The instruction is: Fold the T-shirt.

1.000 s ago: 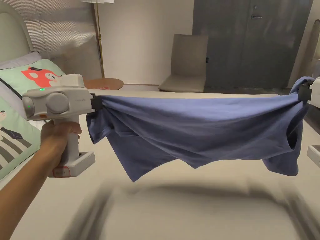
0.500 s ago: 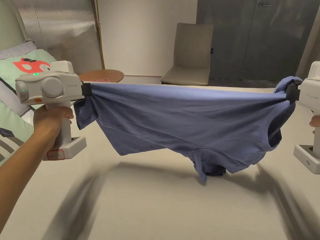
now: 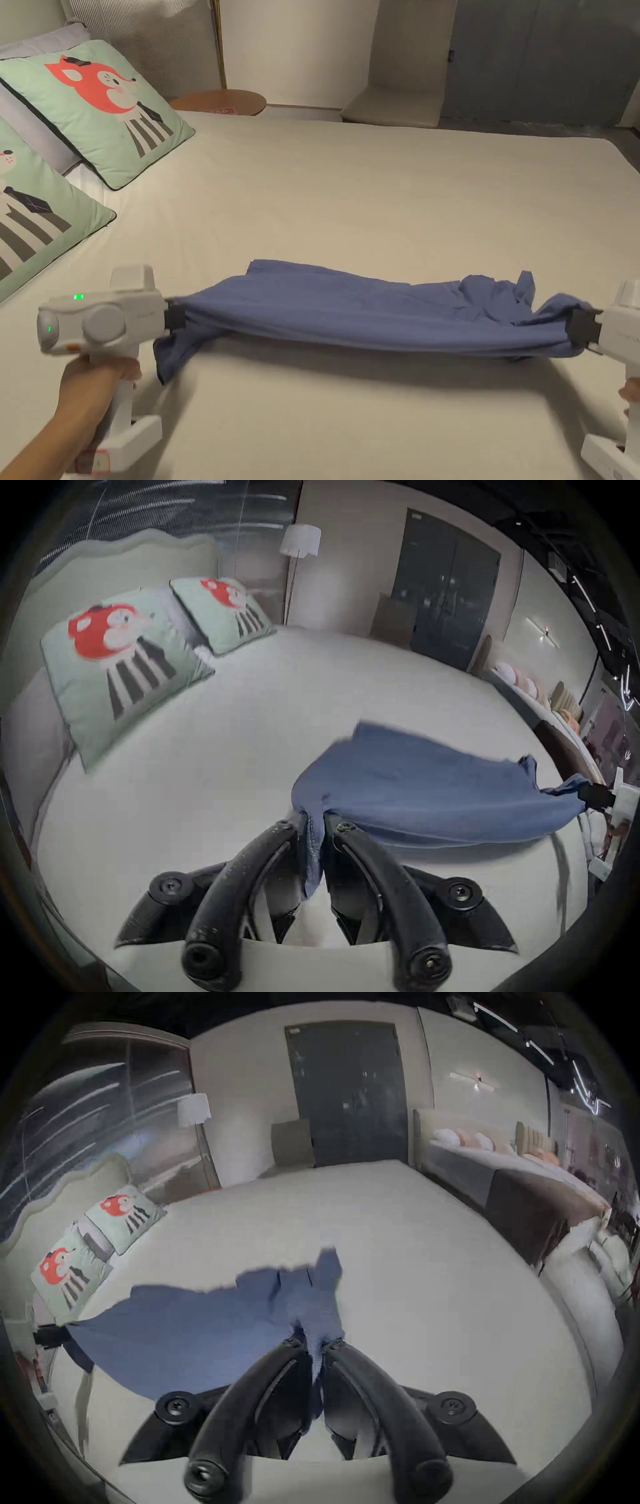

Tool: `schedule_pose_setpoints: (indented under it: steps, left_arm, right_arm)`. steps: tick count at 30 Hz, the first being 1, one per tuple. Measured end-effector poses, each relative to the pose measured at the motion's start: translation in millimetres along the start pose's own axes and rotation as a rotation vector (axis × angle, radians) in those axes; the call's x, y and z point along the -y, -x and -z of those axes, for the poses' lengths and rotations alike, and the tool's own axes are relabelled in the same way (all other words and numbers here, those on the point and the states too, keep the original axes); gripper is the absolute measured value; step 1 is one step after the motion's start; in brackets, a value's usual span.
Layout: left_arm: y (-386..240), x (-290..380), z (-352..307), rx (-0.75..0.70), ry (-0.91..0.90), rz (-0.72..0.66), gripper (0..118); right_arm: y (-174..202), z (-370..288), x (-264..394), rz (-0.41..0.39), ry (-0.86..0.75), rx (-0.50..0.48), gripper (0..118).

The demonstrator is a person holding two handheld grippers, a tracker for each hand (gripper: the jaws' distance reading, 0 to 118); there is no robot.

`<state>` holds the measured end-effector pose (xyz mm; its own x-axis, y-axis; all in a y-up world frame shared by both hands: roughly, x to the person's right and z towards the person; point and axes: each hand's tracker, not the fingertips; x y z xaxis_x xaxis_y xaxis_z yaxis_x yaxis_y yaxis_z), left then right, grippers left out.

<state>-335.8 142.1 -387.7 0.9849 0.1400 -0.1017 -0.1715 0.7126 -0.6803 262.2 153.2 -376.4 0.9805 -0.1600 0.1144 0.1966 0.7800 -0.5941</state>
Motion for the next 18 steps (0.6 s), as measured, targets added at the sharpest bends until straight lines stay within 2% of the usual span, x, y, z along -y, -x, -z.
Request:
schedule_pose_setpoints:
  steps: [4,12,18]
  left_arm:
    - [9,55,-18,-0.014,0.043,-0.01,5]
    - [13,128,-70,-0.056,0.087,0.073,5]
    - [13,170,-109,-0.067,0.122,0.101,5]
  right_arm:
    - [-13,-22,52,0.032,0.061,0.011,5]
    - [-23,-79,118,0.017,0.082,0.03,5]
    - [-29,-115,156,-0.025,0.124,0.058,5]
